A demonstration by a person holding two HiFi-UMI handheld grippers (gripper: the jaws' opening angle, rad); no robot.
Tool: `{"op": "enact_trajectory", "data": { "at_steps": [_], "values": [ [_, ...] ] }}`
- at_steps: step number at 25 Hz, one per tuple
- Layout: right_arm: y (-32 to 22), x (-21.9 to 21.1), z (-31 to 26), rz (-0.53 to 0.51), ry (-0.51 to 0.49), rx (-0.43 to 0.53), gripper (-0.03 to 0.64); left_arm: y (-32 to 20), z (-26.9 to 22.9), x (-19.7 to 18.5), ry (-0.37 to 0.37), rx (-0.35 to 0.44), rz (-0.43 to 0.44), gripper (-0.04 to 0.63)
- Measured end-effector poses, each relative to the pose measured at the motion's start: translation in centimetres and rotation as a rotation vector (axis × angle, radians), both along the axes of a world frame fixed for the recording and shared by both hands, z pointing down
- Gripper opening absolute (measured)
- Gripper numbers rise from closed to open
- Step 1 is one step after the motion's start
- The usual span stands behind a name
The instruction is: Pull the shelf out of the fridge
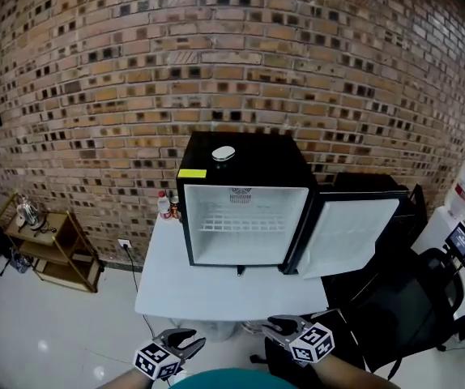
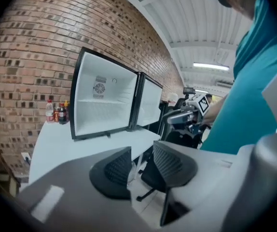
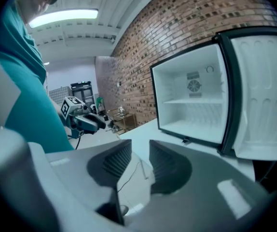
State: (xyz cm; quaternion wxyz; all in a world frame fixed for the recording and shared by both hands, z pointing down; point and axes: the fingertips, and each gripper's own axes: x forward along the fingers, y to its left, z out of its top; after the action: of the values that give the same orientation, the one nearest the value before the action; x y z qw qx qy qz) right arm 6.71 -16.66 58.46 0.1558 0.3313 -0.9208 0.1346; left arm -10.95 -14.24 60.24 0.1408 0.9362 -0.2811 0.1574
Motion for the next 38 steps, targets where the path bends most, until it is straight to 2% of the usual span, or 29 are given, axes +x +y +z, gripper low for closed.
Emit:
{"op": "enact_trajectory", "data": {
  "at_steps": [4,7,11,15,19,22,25,32,38],
  "values": [
    [-4.6,-2.1,-0.6,0.065,0.028,0.02,0.121,-4.1,0.9,-2.3,-0.17,0.14,0.101,0.173],
    [-6.8,-2.7,-0.6,0.089,0.066,0.03,0.14,-6.4,0.7,-2.2,-0.235,0.216,0.147,0.202],
    [-10.0,-1.9,-1.2,0.102,0.103,0.063,0.153,-9.8,0.7,-0.8,-0.269,0.26,0.134,0.225],
    [-14.0,-0.2,-1.5,0.103,0.145,0.11,0.161,-13.6,0.3,1.9,-0.348,0.322,0.122,0.23],
    [-17.3,0.4,-1.4,0.019,0.245,0.186,0.168,-17.3,-0.1,4.4,-0.447,0.371,0.067,0.23],
    [-20.2,0.8,-2.0,-0.049,0.337,0.283,0.181,-20.5,-0.7,6.6,-0.522,0.431,0.037,0.23],
    [-23.4,1.2,-2.1,-0.074,0.397,0.334,0.192,-23.7,-1.5,8.7,-0.585,0.478,0.011,0.23],
    [-29.0,0.4,-2.6,-0.059,0.435,0.367,0.208,-30.1,-2.5,10.8,-0.691,0.569,0.001,0.23],
    [-32.7,-0.1,-2.1,-0.001,0.549,0.382,0.238,-34.5,-2.6,11.6,-0.735,0.646,0.03,0.23]
  ]
}}
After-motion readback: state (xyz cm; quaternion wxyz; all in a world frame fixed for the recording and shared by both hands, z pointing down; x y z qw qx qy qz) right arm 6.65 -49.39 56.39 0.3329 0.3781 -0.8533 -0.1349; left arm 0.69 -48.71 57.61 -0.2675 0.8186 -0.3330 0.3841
